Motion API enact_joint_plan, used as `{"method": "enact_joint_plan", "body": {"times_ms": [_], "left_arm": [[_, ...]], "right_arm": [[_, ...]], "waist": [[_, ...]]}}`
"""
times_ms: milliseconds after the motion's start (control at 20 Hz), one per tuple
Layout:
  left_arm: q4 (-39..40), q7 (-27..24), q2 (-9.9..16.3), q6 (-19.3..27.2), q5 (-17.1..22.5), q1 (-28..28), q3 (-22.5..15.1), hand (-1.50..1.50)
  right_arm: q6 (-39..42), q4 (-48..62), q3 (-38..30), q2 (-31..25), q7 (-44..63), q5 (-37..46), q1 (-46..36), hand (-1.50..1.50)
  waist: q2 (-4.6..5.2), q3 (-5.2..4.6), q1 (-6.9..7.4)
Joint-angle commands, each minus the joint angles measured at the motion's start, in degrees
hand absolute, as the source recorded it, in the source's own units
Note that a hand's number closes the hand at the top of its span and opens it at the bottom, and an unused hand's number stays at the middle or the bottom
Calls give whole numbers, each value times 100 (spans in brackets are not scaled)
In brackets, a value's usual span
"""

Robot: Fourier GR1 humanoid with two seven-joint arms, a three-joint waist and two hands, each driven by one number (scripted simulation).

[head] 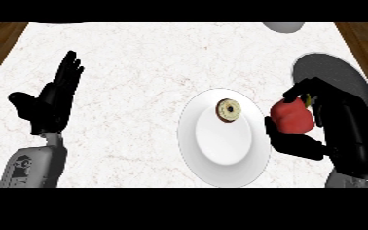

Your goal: Pick the bell pepper from the plate and place it in the pan

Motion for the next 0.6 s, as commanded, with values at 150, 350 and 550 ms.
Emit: {"method": "enact_joint_plan", "body": {"times_ms": [150,350,550], "left_arm": [[195,0,-19,7,18,-122,57,0],[-92,-19,-160,40,-128,150,-192,0],[-5,143,-20,-113,61,-252,-59,0]], "right_arm": [[-528,1617,-1889,-771,-1000,-1069,-711,150],[-788,3285,-2699,-1689,-1773,-1235,-1407,150],[-1641,4710,-2847,-2215,-2672,-716,-1540,150]], "waist": [[14,1,39],[37,6,132],[69,10,185]]}}
